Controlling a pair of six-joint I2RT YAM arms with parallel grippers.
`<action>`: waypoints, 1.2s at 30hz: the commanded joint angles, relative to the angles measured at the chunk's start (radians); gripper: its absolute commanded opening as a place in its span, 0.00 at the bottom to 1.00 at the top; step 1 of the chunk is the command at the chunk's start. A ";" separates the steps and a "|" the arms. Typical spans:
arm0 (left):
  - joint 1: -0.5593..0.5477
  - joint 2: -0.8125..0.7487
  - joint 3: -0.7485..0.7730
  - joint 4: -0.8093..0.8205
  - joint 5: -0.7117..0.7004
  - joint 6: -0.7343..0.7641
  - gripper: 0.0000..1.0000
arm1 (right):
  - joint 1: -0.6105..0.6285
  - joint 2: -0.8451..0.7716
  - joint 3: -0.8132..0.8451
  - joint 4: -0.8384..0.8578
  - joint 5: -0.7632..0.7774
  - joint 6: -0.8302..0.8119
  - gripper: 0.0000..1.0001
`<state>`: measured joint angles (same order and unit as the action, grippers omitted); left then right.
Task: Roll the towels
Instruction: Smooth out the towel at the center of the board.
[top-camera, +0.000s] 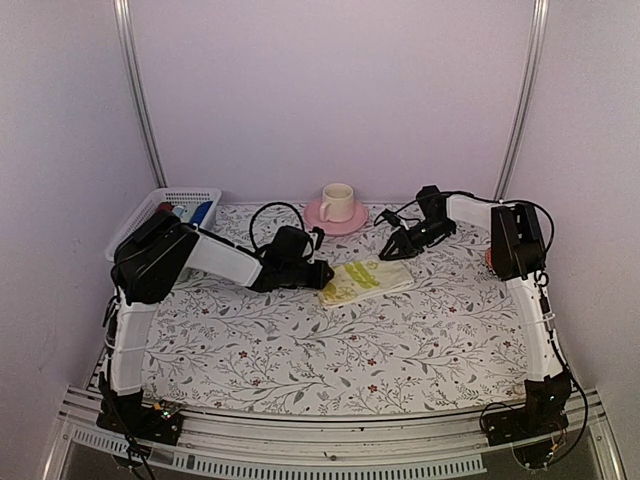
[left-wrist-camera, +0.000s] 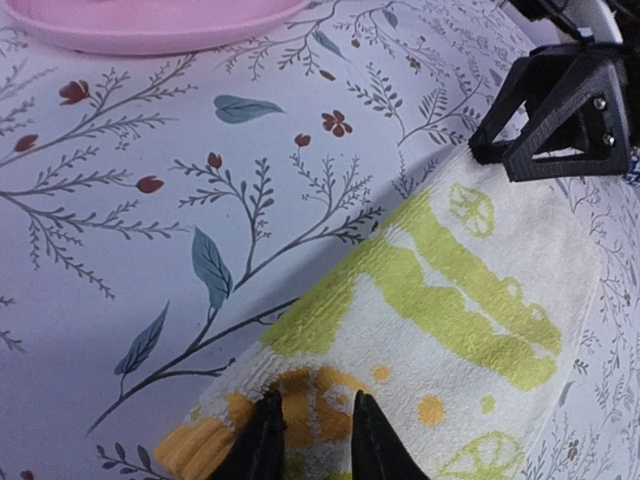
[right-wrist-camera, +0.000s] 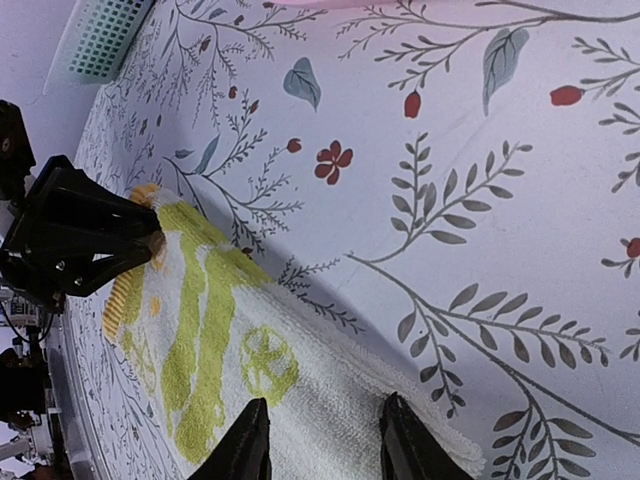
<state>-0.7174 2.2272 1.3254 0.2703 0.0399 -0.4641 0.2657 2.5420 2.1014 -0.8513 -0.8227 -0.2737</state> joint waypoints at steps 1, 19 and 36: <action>0.018 -0.020 -0.021 -0.012 -0.010 0.011 0.29 | -0.015 -0.041 -0.009 -0.008 -0.006 -0.012 0.41; -0.062 -0.245 -0.189 0.094 0.113 -0.007 0.46 | 0.002 -0.332 -0.261 -0.131 -0.055 -0.217 0.45; -0.085 -0.153 -0.276 0.116 0.106 -0.056 0.20 | 0.004 -0.204 -0.342 -0.126 0.045 -0.179 0.36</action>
<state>-0.8005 2.0338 1.0424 0.3805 0.1570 -0.5106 0.2729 2.3058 1.7729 -0.9798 -0.8230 -0.4702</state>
